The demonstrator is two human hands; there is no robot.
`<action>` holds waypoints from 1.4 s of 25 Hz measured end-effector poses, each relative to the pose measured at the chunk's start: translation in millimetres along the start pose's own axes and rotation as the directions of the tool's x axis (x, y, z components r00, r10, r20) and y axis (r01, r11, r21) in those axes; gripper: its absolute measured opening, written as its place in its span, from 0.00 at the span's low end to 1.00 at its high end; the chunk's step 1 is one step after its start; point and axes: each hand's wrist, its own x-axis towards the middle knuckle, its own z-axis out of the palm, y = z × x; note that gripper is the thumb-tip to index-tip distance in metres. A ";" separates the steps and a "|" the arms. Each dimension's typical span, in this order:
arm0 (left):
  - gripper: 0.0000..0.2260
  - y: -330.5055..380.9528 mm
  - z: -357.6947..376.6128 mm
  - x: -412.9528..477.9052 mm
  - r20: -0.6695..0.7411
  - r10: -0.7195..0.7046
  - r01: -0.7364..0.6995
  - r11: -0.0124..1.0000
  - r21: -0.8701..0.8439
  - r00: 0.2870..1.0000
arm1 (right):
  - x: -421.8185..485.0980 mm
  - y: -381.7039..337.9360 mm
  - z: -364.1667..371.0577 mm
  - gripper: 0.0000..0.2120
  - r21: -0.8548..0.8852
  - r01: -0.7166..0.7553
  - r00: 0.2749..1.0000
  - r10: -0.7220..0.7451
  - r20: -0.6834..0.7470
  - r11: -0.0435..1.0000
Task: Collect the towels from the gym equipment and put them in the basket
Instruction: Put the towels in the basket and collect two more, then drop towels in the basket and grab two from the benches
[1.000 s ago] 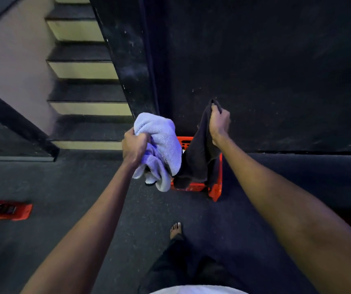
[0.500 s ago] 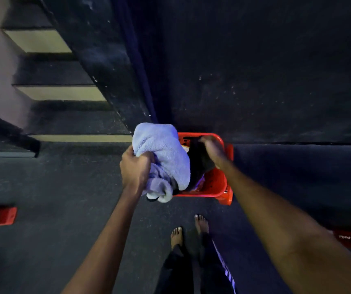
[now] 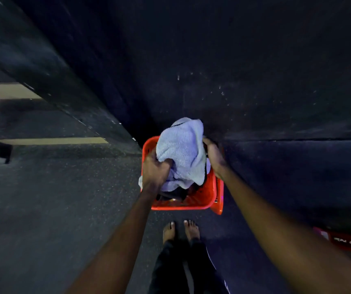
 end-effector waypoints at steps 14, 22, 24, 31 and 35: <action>0.15 -119.6 78.8 94.7 0.209 0.039 -0.092 0.963 0.252 0.977 | 52.6 111.7 6.9 0.11 -0.203 0.051 0.991 -0.024 0.134 0.978; 0.11 100.3 37.4 13.2 0.328 0.249 -0.269 0.963 0.016 0.911 | -45.3 -78.3 -53.3 0.13 -0.120 0.142 0.990 -0.139 0.029 0.983; 0.10 143.8 36.5 -13.3 0.375 0.332 -0.350 0.936 -0.020 0.866 | -76.3 -125.8 -75.0 0.13 -0.127 0.218 0.976 -0.219 0.000 0.968; 0.09 261.9 36.1 -97.1 0.521 0.563 -0.584 0.799 -0.143 0.642 | -192.4 -217.8 -160.1 0.13 -0.204 0.425 0.830 -0.470 -0.301 0.882; 0.10 304.6 62.4 -160.1 0.607 0.638 -0.661 0.713 -0.234 0.473 | -265.9 -210.9 -222.0 0.12 -0.181 0.444 0.714 -0.468 -0.521 0.878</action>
